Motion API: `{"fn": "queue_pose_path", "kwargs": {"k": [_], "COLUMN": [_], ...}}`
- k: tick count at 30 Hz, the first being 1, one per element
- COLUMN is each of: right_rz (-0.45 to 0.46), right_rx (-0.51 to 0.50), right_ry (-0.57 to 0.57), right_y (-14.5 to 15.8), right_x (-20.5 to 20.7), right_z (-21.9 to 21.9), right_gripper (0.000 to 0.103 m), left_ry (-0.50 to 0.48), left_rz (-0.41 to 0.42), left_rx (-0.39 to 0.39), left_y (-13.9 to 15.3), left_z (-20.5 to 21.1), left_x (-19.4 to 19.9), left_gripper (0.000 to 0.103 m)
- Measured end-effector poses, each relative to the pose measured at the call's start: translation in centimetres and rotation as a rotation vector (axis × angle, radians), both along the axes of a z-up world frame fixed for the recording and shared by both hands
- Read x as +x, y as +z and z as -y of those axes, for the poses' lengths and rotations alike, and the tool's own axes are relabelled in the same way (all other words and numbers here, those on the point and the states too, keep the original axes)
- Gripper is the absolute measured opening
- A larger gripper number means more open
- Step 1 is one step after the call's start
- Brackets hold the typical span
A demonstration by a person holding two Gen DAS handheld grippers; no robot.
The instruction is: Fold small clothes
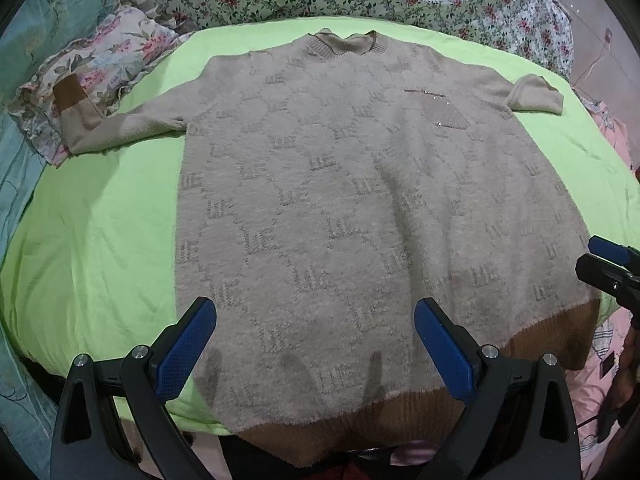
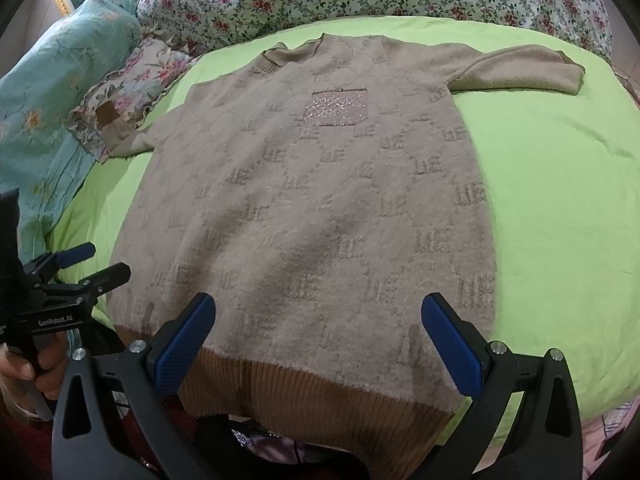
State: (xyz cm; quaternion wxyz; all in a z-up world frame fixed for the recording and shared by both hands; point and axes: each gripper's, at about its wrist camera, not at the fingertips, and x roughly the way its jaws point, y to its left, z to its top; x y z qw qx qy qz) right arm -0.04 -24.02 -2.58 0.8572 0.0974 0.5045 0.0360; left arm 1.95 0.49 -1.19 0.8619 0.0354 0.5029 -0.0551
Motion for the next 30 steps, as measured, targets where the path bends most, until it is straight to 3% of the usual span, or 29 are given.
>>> {"fn": "queue_pose_path", "kwargs": {"k": [9, 16, 26, 30], "right_rz": [0.029, 0.121, 0.18, 0.193], "right_rx": [0.069, 0.099, 0.034, -0.059], "right_ry": [-0.086, -0.219, -0.454, -0.513], "right_y": [0.8, 2.8, 3.7, 4.2], "right_x": [2.2, 6.3, 17.5, 22.6], "right_z": [4.2, 12.0, 24.2, 27.8], "right_gripper": [0.103, 0.103, 0.095, 0.091], "left_ry": [0.019, 0.044, 0.069, 0.094], "left_rz": [-0.014, -0.032, -0.078, -0.063], "left_rx": [-0.023, -0.014, -0.007, -0.011], "left_y": [0.0, -0.3, -0.8, -0.6], "left_z": [-0.2, -0.7, -1.0, -1.5], "left_x": [2.6, 5.1, 9.2, 11.6], "left_gripper": [0.1, 0.1, 0.1, 0.1]}}
